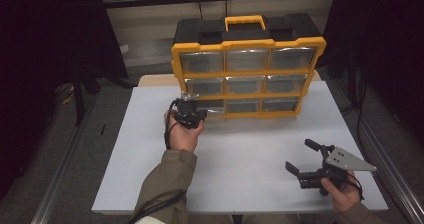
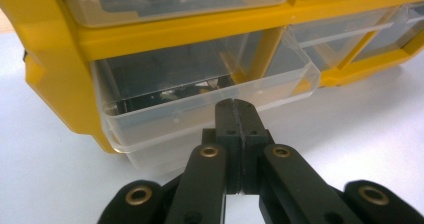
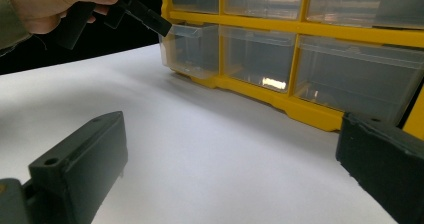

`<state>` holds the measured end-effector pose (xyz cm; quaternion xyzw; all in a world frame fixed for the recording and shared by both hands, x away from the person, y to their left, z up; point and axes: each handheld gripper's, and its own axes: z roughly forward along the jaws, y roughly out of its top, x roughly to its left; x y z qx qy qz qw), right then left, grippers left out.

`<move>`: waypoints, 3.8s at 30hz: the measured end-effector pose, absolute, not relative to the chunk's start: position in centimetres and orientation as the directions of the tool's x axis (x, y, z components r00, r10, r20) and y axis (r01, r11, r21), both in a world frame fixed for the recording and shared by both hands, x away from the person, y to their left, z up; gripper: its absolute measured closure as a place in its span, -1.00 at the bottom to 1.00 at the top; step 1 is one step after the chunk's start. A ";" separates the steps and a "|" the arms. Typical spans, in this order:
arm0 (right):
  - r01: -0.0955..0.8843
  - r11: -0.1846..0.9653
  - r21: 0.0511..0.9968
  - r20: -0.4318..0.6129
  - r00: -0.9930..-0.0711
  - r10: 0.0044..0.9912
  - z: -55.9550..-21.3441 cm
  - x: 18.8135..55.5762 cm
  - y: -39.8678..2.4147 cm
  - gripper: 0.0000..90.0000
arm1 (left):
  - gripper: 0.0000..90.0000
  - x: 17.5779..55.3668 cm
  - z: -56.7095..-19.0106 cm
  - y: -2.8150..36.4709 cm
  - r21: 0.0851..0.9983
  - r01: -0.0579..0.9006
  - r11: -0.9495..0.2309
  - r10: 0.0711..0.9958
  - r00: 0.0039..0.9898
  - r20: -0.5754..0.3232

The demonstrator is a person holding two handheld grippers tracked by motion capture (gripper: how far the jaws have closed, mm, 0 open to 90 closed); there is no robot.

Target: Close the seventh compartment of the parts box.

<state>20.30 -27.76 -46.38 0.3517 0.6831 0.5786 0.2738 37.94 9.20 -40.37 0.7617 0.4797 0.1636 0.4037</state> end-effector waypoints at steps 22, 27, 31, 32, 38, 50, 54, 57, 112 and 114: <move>0.162 0.086 0.983 0.030 -0.604 0.796 -46.4 20.3 -27.7 -1.00 | 1.00 38.6 -40.6 8.9 0.782 0.583 -0.221 0.875 0.472 -0.104; 0.164 0.084 0.983 0.033 -0.604 0.796 -46.4 20.3 -27.7 -1.00 | 1.00 38.7 -40.6 8.8 0.780 0.583 -0.226 0.877 0.470 -0.097; 0.165 0.085 0.983 0.032 -0.604 0.796 -46.4 20.3 -27.7 -1.00 | 1.00 38.8 -40.6 8.7 0.783 0.580 -0.223 0.879 0.467 -0.095; 0.165 0.085 0.983 0.033 -0.604 0.796 -46.4 20.3 -27.7 -1.00 | 1.00 38.9 -40.6 8.7 0.784 0.580 -0.221 0.880 0.466 -0.096; 0.165 0.085 0.983 0.033 -0.604 0.796 -46.4 20.3 -27.7 -0.99 | 1.00 39.0 -40.7 8.6 0.785 0.578 -0.224 0.880 0.466 -0.093; 0.169 0.083 0.982 0.037 -0.604 0.796 -46.4 20.3 -27.7 -1.00 | 1.00 39.3 -40.9 8.4 0.790 0.575 -0.211 0.887 0.452 -0.092; 0.166 0.084 0.983 0.034 -0.605 0.795 -46.4 20.3 -27.7 -0.99 | 1.00 39.5 -40.9 8.4 0.791 0.575 -0.209 0.890 0.447 -0.089; 0.165 0.084 0.983 0.034 -0.605 0.795 -46.4 20.3 -27.7 -0.99 | 1.00 39.6 -40.9 8.3 0.790 0.576 -0.209 0.892 0.443 -0.087; 0.167 0.081 0.983 0.038 -0.608 0.793 -46.4 20.5 -27.6 -0.99 | 0.64 39.3 -41.1 8.8 0.813 0.559 -0.165 0.889 0.441 -0.123; 0.163 0.086 0.983 0.032 -0.609 0.793 -46.4 20.5 -27.5 -0.99 | 0.55 39.1 -41.0 8.9 0.816 0.556 -0.159 0.887 0.444 -0.130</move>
